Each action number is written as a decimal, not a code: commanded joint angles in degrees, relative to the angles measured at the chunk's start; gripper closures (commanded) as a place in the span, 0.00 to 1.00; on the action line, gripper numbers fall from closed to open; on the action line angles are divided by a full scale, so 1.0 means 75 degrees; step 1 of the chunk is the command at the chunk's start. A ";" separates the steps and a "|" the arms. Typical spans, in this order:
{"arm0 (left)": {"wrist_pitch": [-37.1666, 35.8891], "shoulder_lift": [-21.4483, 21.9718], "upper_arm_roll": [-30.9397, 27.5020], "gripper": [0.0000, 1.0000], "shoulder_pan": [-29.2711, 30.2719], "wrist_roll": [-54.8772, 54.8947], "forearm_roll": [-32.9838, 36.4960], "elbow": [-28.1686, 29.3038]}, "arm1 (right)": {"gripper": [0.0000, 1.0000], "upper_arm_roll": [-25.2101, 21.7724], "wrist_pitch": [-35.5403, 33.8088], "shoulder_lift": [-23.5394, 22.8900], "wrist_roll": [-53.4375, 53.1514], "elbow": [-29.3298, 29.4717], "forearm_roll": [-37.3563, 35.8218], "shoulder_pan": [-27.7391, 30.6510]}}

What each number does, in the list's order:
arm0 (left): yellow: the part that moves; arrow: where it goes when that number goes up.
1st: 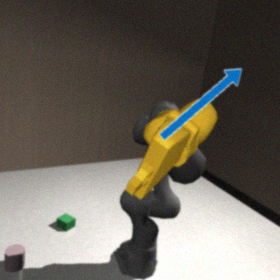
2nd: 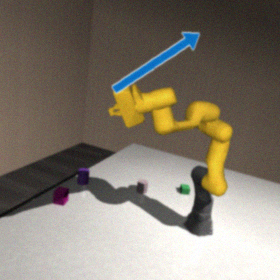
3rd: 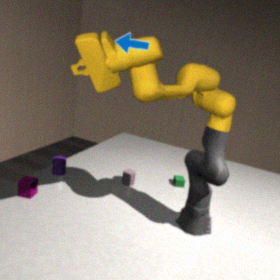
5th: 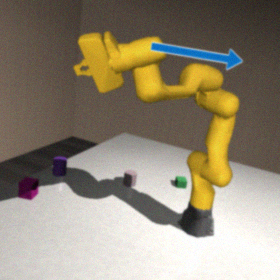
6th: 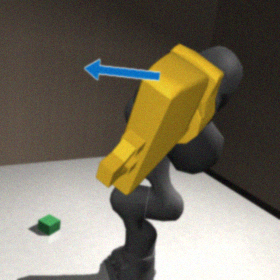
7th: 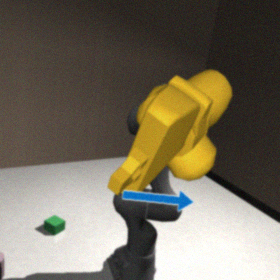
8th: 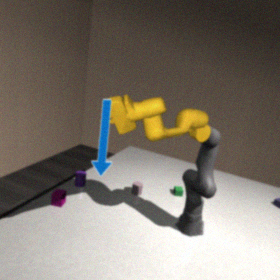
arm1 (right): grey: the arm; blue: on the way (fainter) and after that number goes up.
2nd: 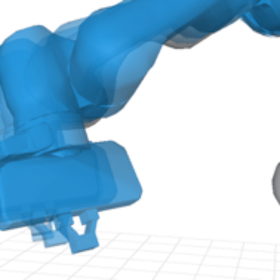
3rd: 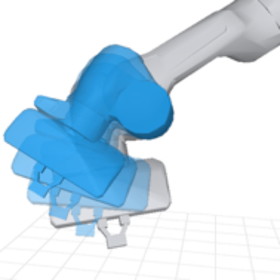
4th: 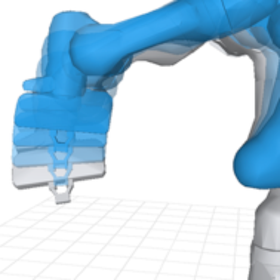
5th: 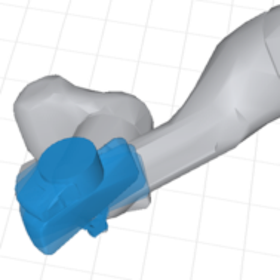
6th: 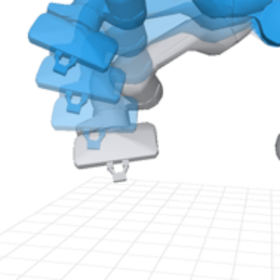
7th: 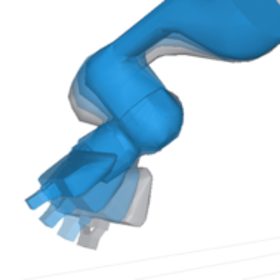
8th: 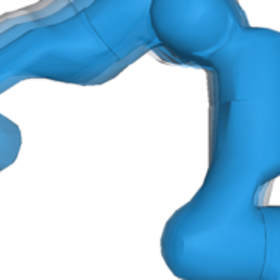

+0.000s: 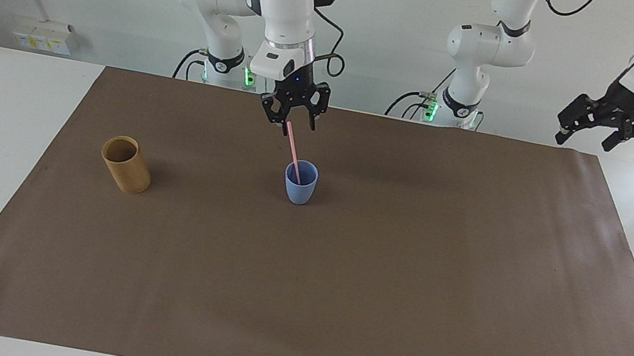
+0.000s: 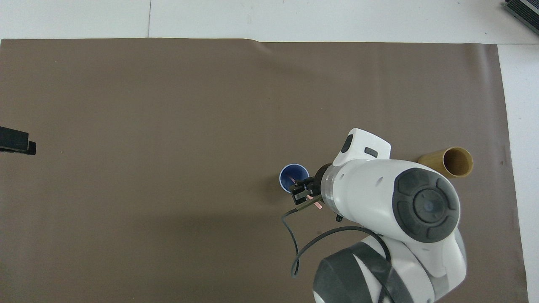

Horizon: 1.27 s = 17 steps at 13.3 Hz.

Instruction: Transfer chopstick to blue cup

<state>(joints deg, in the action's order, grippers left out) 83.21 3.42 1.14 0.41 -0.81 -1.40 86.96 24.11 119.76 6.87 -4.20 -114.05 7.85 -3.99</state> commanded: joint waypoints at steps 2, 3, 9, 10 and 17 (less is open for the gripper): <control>-0.0137 0.0060 0.0036 0.00 0.0110 0.0027 -0.0095 -0.0017 | 0.00 -0.0120 -0.0123 0.0277 0.0091 0.0394 0.0008 0.0811; -0.0137 0.0060 0.0036 0.00 0.0110 0.0027 -0.0095 -0.0017 | 0.00 -0.0133 -0.0449 0.0453 0.0068 0.0464 0.0008 0.1080; -0.0137 0.0060 0.0036 0.00 0.0110 0.0027 -0.0095 -0.0017 | 0.00 -0.0203 -0.1962 0.0455 -0.0026 0.1879 -0.0004 0.2277; -0.0137 0.0060 0.0036 0.00 0.0110 0.0027 -0.0095 -0.0017 | 0.00 -0.0215 -0.2277 0.0327 -0.0049 0.2103 -0.0004 0.2371; -0.0137 0.0060 0.0036 0.00 0.0110 0.0027 -0.0095 -0.0017 | 0.00 -0.0144 -0.3756 -0.0752 -0.1127 0.3816 -0.1305 0.2243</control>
<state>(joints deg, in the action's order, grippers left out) 83.20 3.42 1.14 0.41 -0.81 -1.40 86.96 22.52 93.61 2.43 -10.63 -87.63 -0.86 12.97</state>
